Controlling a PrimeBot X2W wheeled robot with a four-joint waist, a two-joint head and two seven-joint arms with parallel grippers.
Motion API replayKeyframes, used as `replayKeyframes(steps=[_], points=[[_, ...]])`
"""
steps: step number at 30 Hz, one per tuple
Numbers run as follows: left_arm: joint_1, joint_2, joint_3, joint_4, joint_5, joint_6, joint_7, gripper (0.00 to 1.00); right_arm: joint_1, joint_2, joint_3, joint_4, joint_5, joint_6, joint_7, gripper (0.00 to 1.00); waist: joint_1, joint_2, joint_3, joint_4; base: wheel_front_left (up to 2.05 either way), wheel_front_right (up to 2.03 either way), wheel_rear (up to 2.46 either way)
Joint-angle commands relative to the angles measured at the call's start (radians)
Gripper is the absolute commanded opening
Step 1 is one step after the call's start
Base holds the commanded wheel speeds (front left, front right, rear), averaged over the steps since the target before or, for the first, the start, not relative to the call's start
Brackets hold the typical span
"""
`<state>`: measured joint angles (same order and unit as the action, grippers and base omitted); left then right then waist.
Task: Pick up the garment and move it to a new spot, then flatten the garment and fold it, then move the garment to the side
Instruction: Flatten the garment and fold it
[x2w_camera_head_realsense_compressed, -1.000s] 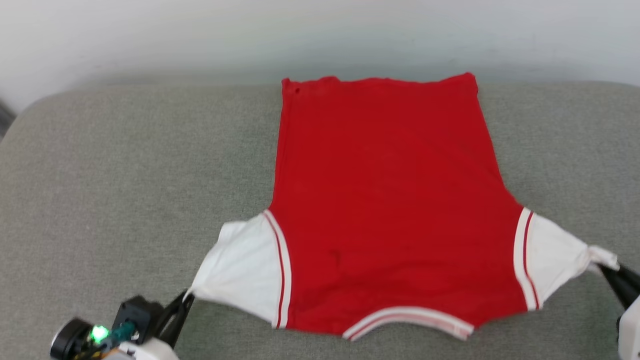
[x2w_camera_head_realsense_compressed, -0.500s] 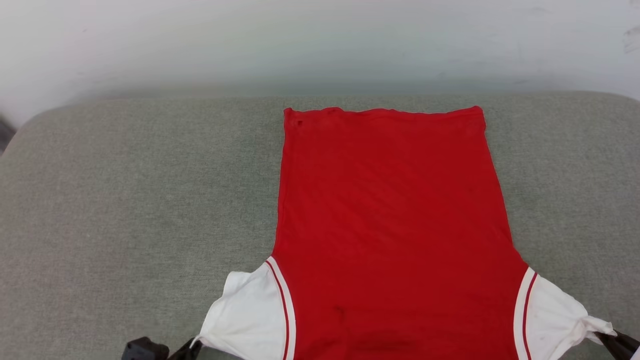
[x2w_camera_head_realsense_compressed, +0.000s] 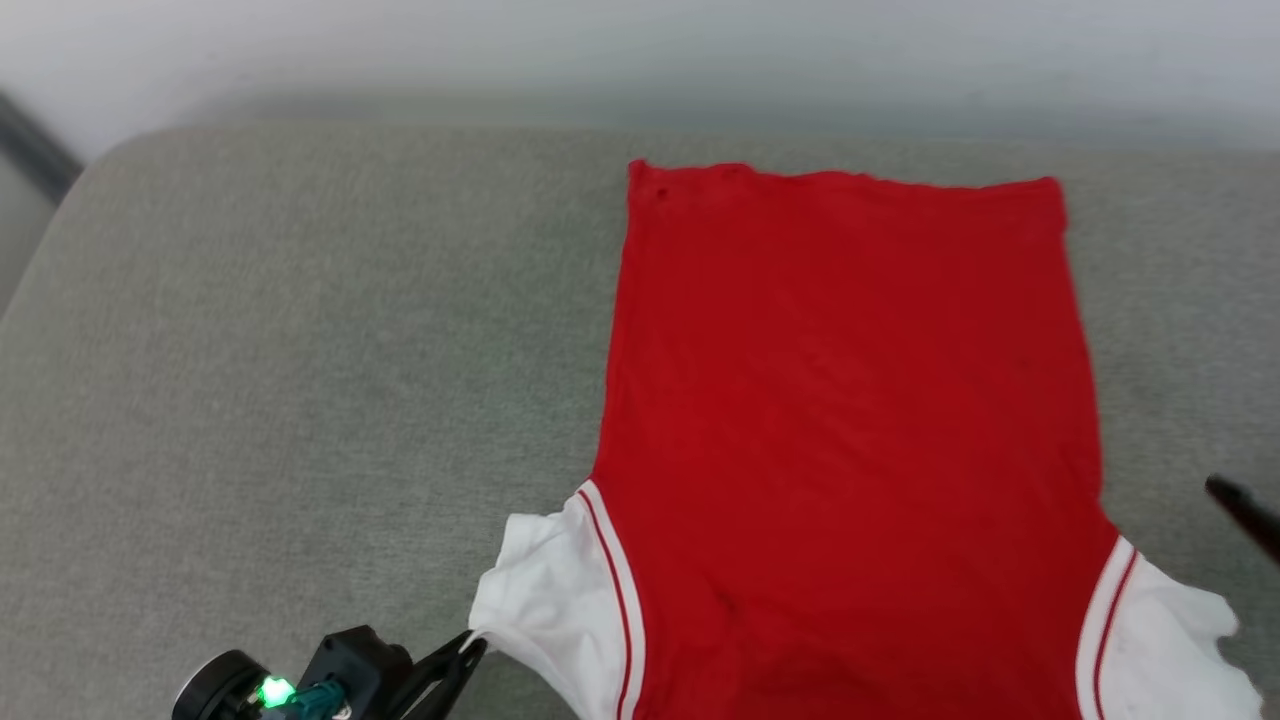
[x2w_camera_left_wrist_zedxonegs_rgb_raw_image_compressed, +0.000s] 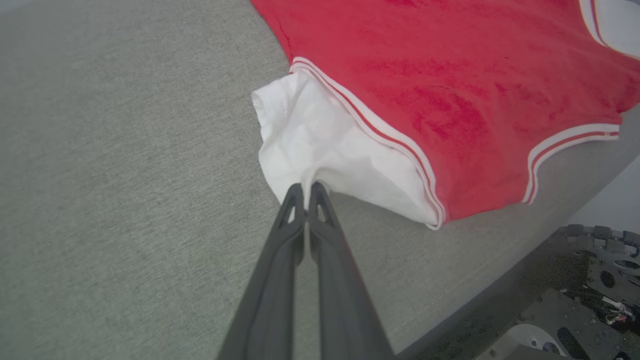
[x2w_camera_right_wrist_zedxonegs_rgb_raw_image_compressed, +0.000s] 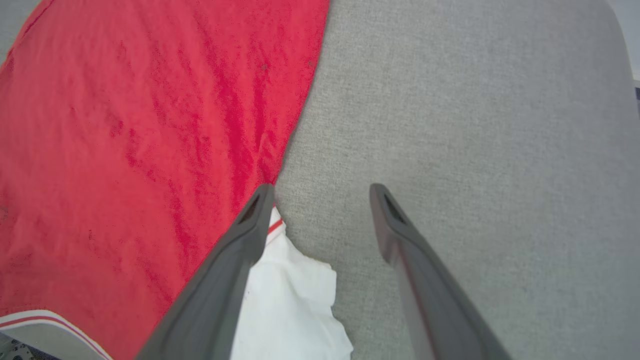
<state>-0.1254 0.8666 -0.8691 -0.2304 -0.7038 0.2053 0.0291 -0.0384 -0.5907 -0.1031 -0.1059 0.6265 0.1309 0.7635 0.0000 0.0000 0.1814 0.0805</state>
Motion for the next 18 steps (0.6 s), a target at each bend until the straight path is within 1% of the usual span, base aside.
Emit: replayKeyframes(steps=[1, 2, 6, 10, 12, 15, 18], points=[[-0.019, 0.007, -0.003, -0.024, 0.011, -0.004, 0.013, 0.00, -0.045, 0.009, -0.015, -0.008, -0.003, 0.000, 0.031, 1.00, 0.0000, 0.0000, 0.054, 0.046, 0.00, 0.00, 0.00], [-0.033, 0.015, -0.008, -0.052, 0.020, -0.014, 0.026, 0.00, -0.078, 0.020, -0.031, -0.005, -0.006, 0.000, 0.074, 1.00, 0.0000, 0.0000, 0.073, 0.062, 0.00, 0.00, 0.00], [-0.076, 0.034, -0.005, -0.142, 0.044, -0.017, 0.074, 0.00, -0.249, 0.035, -0.086, 0.008, -0.042, 0.000, 0.253, 1.00, 0.0000, 0.0000, 0.155, 0.129, 0.00, 0.00, 0.00], [-0.116, 0.037, -0.006, -0.207, 0.073, -0.022, 0.104, 0.00, -0.422, 0.030, -0.127, 0.056, -0.116, 0.000, 0.389, 1.00, 0.0000, 0.0000, 0.240, 0.190, 0.00, 0.00, 0.00], [-0.138, 0.040, -0.013, -0.234, 0.092, -0.033, 0.120, 0.00, -0.517, 0.038, -0.160, 0.088, -0.157, 0.000, 0.455, 1.00, 0.0000, 0.0000, 0.281, 0.220, 0.00, 0.00, 0.00], [-0.170, 0.030, -0.014, -0.262, 0.113, -0.046, 0.131, 0.00, -0.634, 0.043, -0.197, 0.130, -0.237, 0.000, 0.519, 1.00, 0.0000, 0.0000, 0.333, 0.263, 0.00, 0.00, 0.00], [-0.195, 0.016, -0.016, -0.282, 0.119, -0.060, 0.133, 0.00, -0.717, 0.059, -0.233, 0.164, -0.311, 0.000, 0.571, 1.00, 0.0000, 0.0000, 0.372, 0.304, 0.00, 0.00, 0.00]])
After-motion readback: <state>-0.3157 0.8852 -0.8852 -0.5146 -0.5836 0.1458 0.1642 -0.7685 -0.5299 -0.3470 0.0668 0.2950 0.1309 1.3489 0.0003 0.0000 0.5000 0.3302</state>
